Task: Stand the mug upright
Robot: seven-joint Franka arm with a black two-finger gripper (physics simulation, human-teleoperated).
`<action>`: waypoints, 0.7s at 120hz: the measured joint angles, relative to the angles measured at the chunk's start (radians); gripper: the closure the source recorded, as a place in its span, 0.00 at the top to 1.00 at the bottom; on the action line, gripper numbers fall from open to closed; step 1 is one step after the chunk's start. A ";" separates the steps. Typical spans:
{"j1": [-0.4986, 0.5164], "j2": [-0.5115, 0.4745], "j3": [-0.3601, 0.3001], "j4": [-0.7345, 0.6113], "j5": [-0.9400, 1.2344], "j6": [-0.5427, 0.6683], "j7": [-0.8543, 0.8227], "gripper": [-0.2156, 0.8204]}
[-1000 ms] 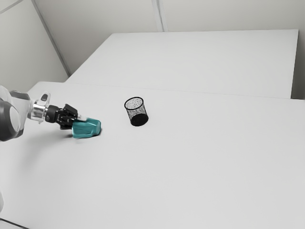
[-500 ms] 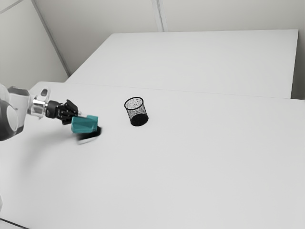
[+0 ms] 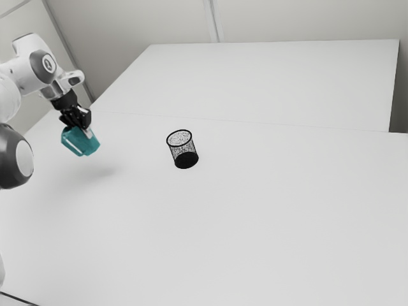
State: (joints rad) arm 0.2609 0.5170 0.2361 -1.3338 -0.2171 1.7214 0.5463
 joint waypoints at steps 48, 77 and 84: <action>-0.046 0.091 -0.028 -0.107 0.231 0.279 -0.254 0.04; -0.048 0.096 -0.028 -0.119 0.231 0.320 -0.349 0.32; -0.048 0.099 -0.028 -0.119 0.230 0.324 -0.366 0.43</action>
State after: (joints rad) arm 0.2132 0.6156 0.2085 -1.4529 0.0129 2.0453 0.1800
